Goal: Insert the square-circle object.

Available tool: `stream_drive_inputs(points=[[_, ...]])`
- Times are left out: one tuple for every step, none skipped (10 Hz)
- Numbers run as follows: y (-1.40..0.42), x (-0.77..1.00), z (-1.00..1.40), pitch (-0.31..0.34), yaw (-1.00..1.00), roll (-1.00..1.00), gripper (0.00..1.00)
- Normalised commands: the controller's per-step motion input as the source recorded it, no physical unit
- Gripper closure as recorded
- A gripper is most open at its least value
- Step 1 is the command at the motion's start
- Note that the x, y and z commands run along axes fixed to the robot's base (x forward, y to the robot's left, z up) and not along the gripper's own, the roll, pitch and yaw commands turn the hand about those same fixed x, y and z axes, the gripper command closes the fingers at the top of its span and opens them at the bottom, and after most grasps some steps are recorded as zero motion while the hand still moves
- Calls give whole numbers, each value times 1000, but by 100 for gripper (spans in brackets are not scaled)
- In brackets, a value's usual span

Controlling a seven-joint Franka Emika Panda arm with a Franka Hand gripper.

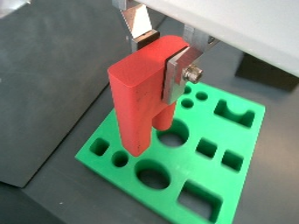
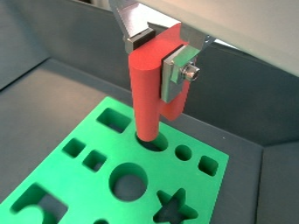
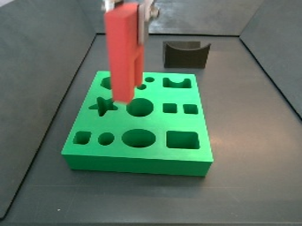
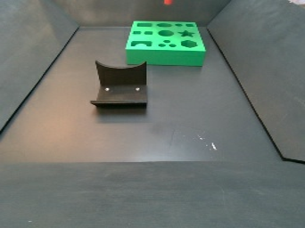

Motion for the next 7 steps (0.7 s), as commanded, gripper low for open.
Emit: stream_drive_inputs(points=[[-11, 0, -69, 0, -1000, 3, 100], [-9, 0, -66, 0, -1000, 3, 100], [-23, 0, -89, 0, -1000, 14, 100], [0, -377, -257, -31, -777, 0, 100], [-109, -483, -380, -83, -606, 0, 100], [-243, -609, -497, -140, -411, -3, 100], [-197, -757, -449, -171, -286, -31, 100]])
